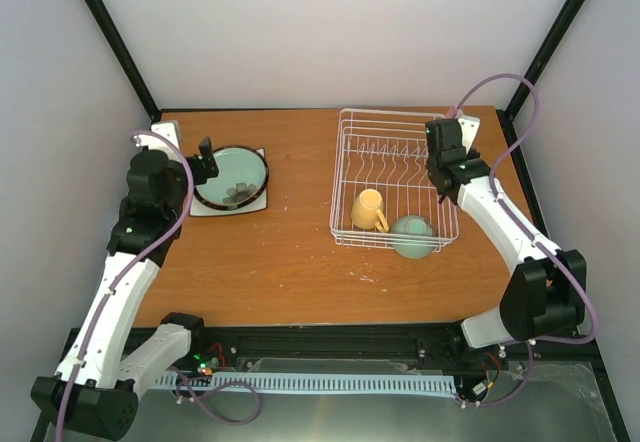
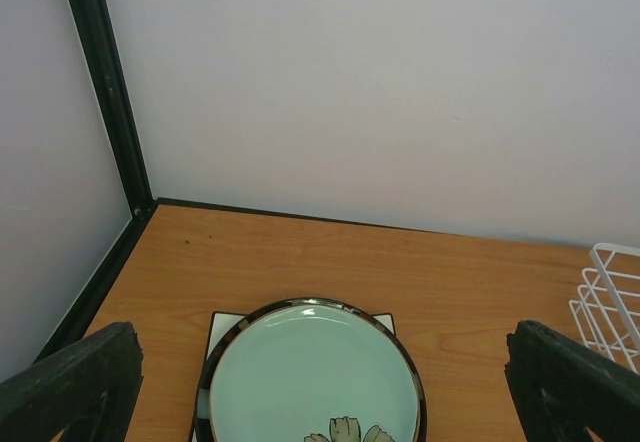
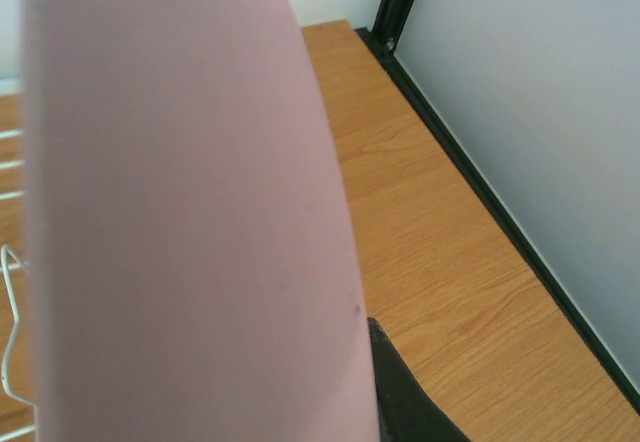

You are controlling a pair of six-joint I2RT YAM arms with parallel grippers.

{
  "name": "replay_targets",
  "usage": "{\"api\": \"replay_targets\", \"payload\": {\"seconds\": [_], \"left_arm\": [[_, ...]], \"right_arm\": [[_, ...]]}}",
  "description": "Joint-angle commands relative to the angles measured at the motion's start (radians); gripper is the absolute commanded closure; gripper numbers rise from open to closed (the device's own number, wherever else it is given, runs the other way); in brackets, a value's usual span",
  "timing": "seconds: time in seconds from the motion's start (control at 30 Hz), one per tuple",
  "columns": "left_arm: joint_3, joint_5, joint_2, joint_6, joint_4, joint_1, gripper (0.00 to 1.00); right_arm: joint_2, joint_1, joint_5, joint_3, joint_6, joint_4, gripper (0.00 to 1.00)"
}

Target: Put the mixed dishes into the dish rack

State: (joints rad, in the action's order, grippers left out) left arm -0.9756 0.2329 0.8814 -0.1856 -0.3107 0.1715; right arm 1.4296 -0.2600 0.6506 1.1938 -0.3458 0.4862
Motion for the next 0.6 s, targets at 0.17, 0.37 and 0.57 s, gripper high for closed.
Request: {"api": "replay_targets", "payload": {"seconds": [0.17,0.37,0.57], "left_arm": [[0.001,0.026,0.011,0.038,0.041,0.002,0.0],[0.002,0.03,0.031,0.048,0.052,0.002,0.0],[0.002,0.037,0.049,0.067,0.071,0.002,0.0]], "right_arm": [[0.049,0.014,-0.064,-0.035,0.023,-0.097,0.97],[0.092,0.013,-0.075,-0.031,0.045,-0.122,0.97],[0.155,0.039,-0.086,-0.005,0.081,-0.152,0.97]]}}
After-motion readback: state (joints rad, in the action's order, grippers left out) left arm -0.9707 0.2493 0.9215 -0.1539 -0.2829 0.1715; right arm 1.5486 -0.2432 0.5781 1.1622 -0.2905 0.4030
